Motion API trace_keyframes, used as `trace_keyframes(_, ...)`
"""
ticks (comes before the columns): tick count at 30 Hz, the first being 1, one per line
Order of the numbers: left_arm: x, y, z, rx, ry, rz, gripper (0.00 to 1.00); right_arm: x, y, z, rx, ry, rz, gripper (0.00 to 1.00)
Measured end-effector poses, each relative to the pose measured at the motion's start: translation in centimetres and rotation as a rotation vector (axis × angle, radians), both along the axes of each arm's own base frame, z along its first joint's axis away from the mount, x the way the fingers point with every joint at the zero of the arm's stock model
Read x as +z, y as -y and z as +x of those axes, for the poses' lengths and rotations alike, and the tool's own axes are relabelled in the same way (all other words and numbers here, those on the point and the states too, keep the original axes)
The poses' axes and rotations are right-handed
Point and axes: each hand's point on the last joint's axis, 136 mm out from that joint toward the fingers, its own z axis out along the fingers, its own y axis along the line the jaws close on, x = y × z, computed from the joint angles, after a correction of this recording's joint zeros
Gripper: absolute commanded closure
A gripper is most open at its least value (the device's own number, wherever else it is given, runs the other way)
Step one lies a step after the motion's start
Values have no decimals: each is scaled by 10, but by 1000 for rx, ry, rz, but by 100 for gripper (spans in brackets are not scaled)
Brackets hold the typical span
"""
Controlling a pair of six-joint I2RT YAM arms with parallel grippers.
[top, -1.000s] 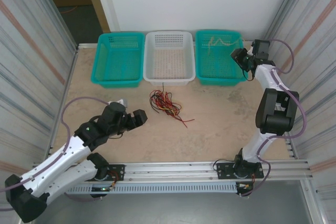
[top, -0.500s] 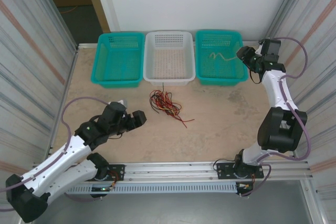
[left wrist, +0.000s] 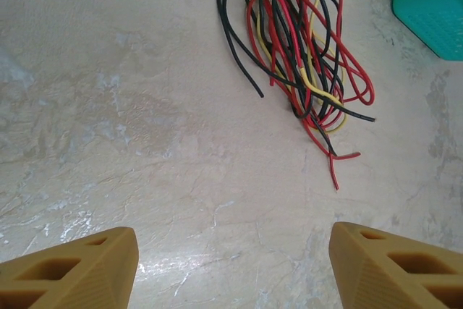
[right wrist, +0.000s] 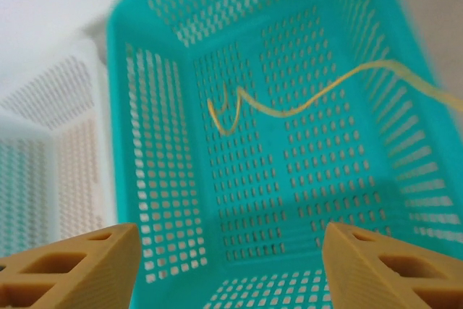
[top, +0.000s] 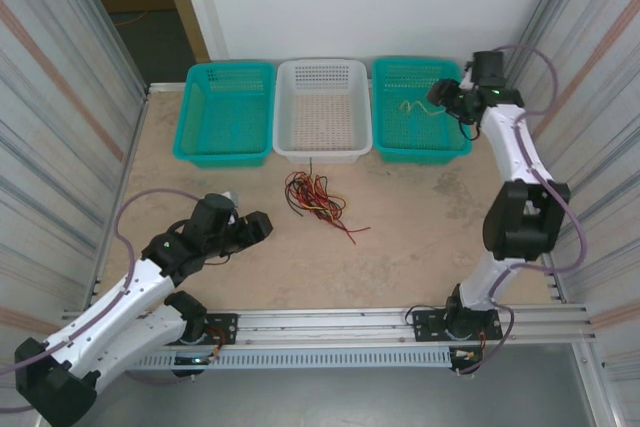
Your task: Untangle the cables
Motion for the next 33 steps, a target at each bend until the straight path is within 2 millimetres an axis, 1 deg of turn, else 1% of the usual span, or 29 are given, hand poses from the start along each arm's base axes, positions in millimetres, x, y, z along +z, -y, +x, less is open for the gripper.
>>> trace_keyframes(2,-2,0,-1,-7,-5,-3,30,-21,-18,11,51,-57,-53,36)
trace_keyframes(4,-2,2,-1,-15,-7,-9,30,-37,-31,22,93,-97,-111,36)
trace_keyframes(7,-5,6,-1,-30,-11,-25,31,-49,-45,41,132,-118,-188,37)
trace_keyframes(8,-8,7,-1,-35,-15,-27,31,-51,-47,47,143,-121,-212,38)
trace_keyframes(12,-19,11,-3,-52,-41,-31,32,-52,-49,69,150,-113,-269,45)
trace_keyframes(15,-24,12,-4,-59,-59,-29,33,-55,-45,87,141,-103,-305,48)
trace_keyframes(18,-24,12,-3,-57,-62,-36,33,-67,-43,99,132,-111,-329,51)
trace_keyframes(21,-25,11,0,-45,-63,-40,34,-85,-43,104,142,-140,-340,55)
trace_keyframes(25,-26,10,2,-38,-72,-42,35,-109,-44,106,162,-179,-351,70)
trace_keyframes(29,-30,12,2,-44,-89,-42,36,-126,-44,106,173,-207,-358,97)
trace_keyframes(30,-31,13,2,-47,-95,-43,36,-128,-44,106,173,-210,-360,100)
trace_keyframes(33,-34,16,4,-54,-106,-46,37,-126,-42,108,169,-202,-378,100)
